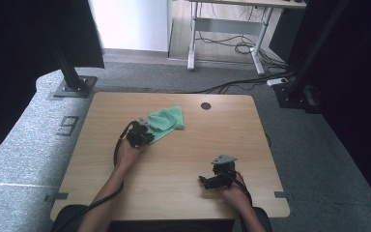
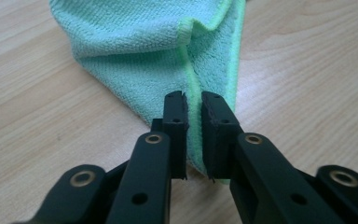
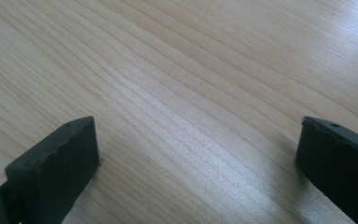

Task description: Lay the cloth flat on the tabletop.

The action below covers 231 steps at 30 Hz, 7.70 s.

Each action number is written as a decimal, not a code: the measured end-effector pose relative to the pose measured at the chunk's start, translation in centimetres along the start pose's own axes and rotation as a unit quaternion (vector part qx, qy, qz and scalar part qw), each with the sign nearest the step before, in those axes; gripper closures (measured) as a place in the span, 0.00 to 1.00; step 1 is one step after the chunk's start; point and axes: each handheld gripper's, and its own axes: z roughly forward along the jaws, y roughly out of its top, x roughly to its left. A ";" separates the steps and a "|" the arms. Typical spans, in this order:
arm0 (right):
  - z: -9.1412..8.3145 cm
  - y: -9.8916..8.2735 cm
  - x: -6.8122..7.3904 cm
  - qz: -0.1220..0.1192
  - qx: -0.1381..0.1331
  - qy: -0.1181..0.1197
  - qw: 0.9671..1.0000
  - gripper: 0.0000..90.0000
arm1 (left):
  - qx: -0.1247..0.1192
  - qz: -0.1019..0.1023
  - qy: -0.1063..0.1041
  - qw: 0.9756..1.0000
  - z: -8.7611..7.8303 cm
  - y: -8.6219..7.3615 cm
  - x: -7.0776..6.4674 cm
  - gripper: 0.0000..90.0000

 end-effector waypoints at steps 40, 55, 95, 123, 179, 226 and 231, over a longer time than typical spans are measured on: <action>0.0 0.0 0.0 0.000 0.000 0.000 1.000 0.00 | -0.041 0.019 -0.115 0.992 -6.1 -4.5 -8.2 0.60; 0.0 0.0 0.0 0.000 0.000 0.000 1.000 0.00 | -0.051 0.033 -0.104 0.993 -4.4 3.2 -7.3 0.54; 0.0 0.0 0.0 0.000 0.000 0.000 1.000 0.00 | -0.083 0.000 0.004 0.997 -8.2 3.8 -1.8 0.94; 0.0 0.0 0.0 0.000 0.000 0.000 1.000 0.00 | -0.023 -0.098 0.056 0.993 -6.9 -7.3 4.7 0.89; 1.5 2.6 0.4 0.005 0.028 0.016 0.999 0.02 | 0.013 0.055 -0.009 0.998 -1.6 0.8 -2.7 0.46; 6.6 7.3 2.0 0.013 0.030 -0.012 0.999 0.00 | -0.029 -0.064 0.037 0.997 -4.2 -2.4 3.7 0.88; 5.9 6.7 0.9 0.016 0.033 -0.015 0.999 0.01 | -0.017 -0.053 0.030 0.998 -4.3 -3.5 4.0 0.61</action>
